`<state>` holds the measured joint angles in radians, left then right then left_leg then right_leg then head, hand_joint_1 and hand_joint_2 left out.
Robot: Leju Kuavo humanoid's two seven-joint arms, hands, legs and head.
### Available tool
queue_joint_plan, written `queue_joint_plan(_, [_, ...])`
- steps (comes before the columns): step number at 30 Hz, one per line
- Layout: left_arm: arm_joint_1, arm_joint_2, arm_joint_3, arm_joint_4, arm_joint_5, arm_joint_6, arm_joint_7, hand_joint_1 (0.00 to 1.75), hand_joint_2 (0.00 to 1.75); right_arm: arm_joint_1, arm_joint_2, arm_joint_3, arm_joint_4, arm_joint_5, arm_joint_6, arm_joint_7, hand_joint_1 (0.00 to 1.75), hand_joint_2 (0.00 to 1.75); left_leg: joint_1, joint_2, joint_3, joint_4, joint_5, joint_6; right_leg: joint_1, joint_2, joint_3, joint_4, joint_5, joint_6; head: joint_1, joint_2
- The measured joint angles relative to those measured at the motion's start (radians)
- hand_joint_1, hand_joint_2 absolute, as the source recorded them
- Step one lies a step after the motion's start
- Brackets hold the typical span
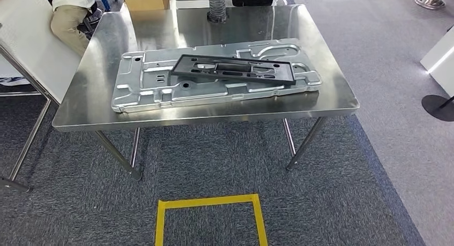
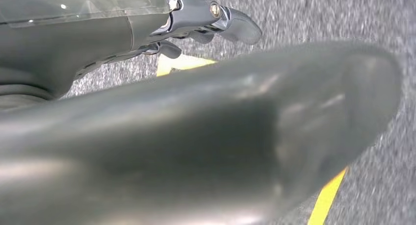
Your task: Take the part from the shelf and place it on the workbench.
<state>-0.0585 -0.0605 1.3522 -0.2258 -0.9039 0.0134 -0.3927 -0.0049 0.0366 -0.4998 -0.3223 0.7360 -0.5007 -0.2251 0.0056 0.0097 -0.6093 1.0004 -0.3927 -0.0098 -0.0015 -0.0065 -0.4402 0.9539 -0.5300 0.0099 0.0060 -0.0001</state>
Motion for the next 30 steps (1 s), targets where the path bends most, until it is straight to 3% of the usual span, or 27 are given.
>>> queue_joint_plan(1, [0.001,0.000,0.000,0.000,-0.003,-0.001,0.000,0.00,0.00,0.001,-0.002,0.012,0.021,0.023,0.021,0.054,0.00,0.00,0.001,-0.001,-0.006,0.009,-0.013,-0.006,-0.001,-0.002,-0.008,-0.001,0.009,-0.008,0.000,0.000])
queue_joint_plan(2, [0.003,0.000,-0.001,0.000,-0.006,-0.001,0.001,0.00,0.00,0.002,-0.003,0.024,0.038,0.042,0.036,0.097,0.00,0.00,0.002,-0.002,-0.016,0.035,-0.045,-0.010,-0.003,-0.004,-0.017,-0.003,0.020,-0.015,-0.002,0.000])
queue_joint_plan(5, [0.003,0.001,-0.001,0.000,-0.012,0.000,0.002,0.00,0.00,0.002,-0.006,0.052,0.074,0.067,0.067,0.164,0.00,0.00,0.004,-0.003,-0.063,0.207,-0.188,-0.020,0.001,-0.005,-0.058,-0.001,0.053,-0.028,-0.009,0.000])
queue_joint_plan(6, [0.003,0.002,-0.002,0.000,-0.014,-0.001,0.002,0.00,0.00,0.002,-0.007,0.059,0.082,0.071,0.074,0.173,0.00,0.00,0.004,-0.003,-0.068,0.260,-0.207,-0.021,0.003,-0.006,-0.074,0.002,0.063,-0.028,-0.009,0.000])
queue_joint_plan(7, [0.002,0.003,-0.002,0.000,-0.016,-0.001,0.002,0.00,0.00,0.002,-0.008,0.066,0.089,0.074,0.082,0.178,0.00,0.00,0.004,-0.003,-0.060,0.287,-0.202,-0.021,0.005,-0.006,-0.090,0.007,0.072,-0.028,-0.009,0.000])
queue_joint_plan(8, [0.002,0.004,-0.003,0.000,-0.017,-0.002,0.003,0.00,0.00,0.001,-0.009,0.072,0.094,0.078,0.089,0.181,0.00,0.00,0.004,-0.003,-0.035,0.277,-0.178,-0.019,0.007,-0.006,-0.107,0.014,0.080,-0.027,-0.009,0.000])
queue_joint_plan(10, [-0.001,0.006,-0.005,0.000,-0.019,-0.004,0.003,0.00,0.00,0.000,-0.009,0.082,0.100,0.084,0.100,0.180,0.00,0.00,0.002,-0.003,0.062,0.164,-0.135,-0.008,0.009,-0.006,-0.137,0.029,0.094,-0.024,-0.009,0.000])
queue_joint_plan(12, [-0.006,0.009,-0.007,0.000,-0.020,-0.005,0.003,0.00,0.00,-0.003,-0.009,0.091,0.104,0.087,0.108,0.175,0.00,0.00,-0.003,-0.003,0.153,0.026,-0.144,0.004,0.011,-0.006,-0.155,0.042,0.106,-0.016,-0.008,0.000])
queue_joint_plan(13, [-0.009,0.010,-0.008,0.000,-0.020,-0.005,0.002,0.00,0.00,-0.005,-0.008,0.095,0.106,0.089,0.111,0.171,0.00,0.00,-0.007,-0.002,0.172,-0.013,-0.155,0.010,0.011,-0.007,-0.160,0.045,0.113,-0.011,-0.008,0.000])
queue_joint_plan(15, [-0.010,0.010,-0.008,0.000,-0.018,-0.004,0.000,0.00,0.00,-0.008,-0.009,0.102,0.109,0.092,0.118,0.162,0.00,0.00,-0.008,-0.002,0.168,-0.031,-0.147,0.022,0.008,-0.007,-0.165,0.044,0.128,0.002,-0.010,0.000])
queue_joint_plan(16, [-0.010,0.010,-0.008,0.000,-0.018,-0.004,0.000,0.00,0.00,-0.010,-0.010,0.105,0.111,0.095,0.122,0.157,0.00,0.00,-0.007,0.000,0.160,-0.034,-0.135,0.030,0.007,-0.005,-0.171,0.047,0.123,0.008,-0.011,0.000])
queue_joint_plan(17, [-0.010,0.010,-0.008,0.000,-0.017,-0.004,-0.001,0.00,0.00,-0.010,-0.011,0.107,0.113,0.098,0.126,0.154,0.00,0.00,-0.004,0.001,0.149,-0.038,-0.122,0.038,0.005,-0.003,-0.180,0.065,0.097,0.014,-0.010,0.000])
queue_joint_plan(20, [-0.011,0.010,-0.008,0.000,-0.017,-0.004,-0.003,0.00,0.00,-0.012,-0.011,0.117,0.117,0.103,0.133,0.153,0.00,0.00,-0.003,0.003,0.105,-0.039,-0.084,0.049,-0.006,0.002,-0.225,0.227,-0.050,0.032,-0.006,0.000])
queue_joint_plan(21, [-0.010,0.010,-0.008,0.000,-0.017,-0.004,-0.004,0.00,0.00,-0.013,-0.012,0.119,0.117,0.103,0.134,0.153,0.00,0.00,-0.003,0.003,0.090,-0.038,-0.073,0.048,-0.009,0.002,-0.235,0.287,-0.075,0.037,-0.005,0.000])
queue_joint_plan(22, [-0.010,0.010,-0.008,0.000,-0.017,-0.005,-0.004,0.00,0.00,-0.013,-0.012,0.121,0.118,0.103,0.137,0.155,0.00,0.00,-0.003,0.003,0.074,-0.036,-0.062,0.046,-0.012,0.002,-0.232,0.323,-0.075,0.041,-0.005,0.000])
queue_joint_plan(23, [-0.010,0.010,-0.008,0.000,-0.017,-0.005,-0.004,0.00,0.00,-0.014,-0.012,0.122,0.118,0.104,0.140,0.157,0.00,0.00,-0.002,0.003,0.059,-0.032,-0.051,0.043,-0.016,0.002,-0.213,0.325,-0.053,0.044,-0.004,0.000])
queue_joint_plan(24, [-0.011,0.010,-0.008,0.000,-0.018,-0.006,-0.004,0.00,0.00,-0.014,-0.012,0.123,0.119,0.105,0.144,0.162,0.00,0.00,-0.001,0.003,0.044,-0.028,-0.042,0.040,-0.019,0.002,-0.176,0.290,-0.022,0.046,-0.004,0.000])
queue_joint_plan(25, [-0.011,0.010,-0.008,0.000,-0.018,-0.007,-0.003,0.00,0.00,-0.016,-0.012,0.124,0.119,0.107,0.149,0.167,0.00,0.00,-0.001,0.003,0.031,-0.022,-0.034,0.036,-0.021,0.002,-0.121,0.222,0.001,0.045,-0.004,0.000])
queue_joint_plan(27, [-0.012,0.010,-0.008,0.000,-0.019,-0.009,-0.003,0.00,0.00,-0.020,-0.013,0.126,0.119,0.113,0.158,0.178,0.00,0.00,-0.002,0.003,0.011,-0.008,-0.021,0.025,-0.020,0.002,-0.013,0.065,0.000,0.037,-0.005,0.000])
queue_joint_plan(28, [-0.012,0.010,-0.008,0.000,-0.019,-0.010,-0.003,0.00,0.00,-0.022,-0.014,0.127,0.120,0.116,0.162,0.183,0.00,0.00,-0.003,0.003,0.005,-0.004,-0.014,0.019,-0.017,0.003,0.018,0.015,-0.010,0.030,-0.005,0.000])
queue_joint_plan(30, [-0.011,0.010,-0.008,0.000,-0.019,-0.011,-0.003,0.00,0.00,-0.024,-0.015,0.129,0.122,0.121,0.167,0.189,0.00,0.00,-0.002,0.004,0.001,-0.005,0.003,0.005,-0.012,0.002,0.022,-0.010,-0.012,0.014,-0.006,0.000])
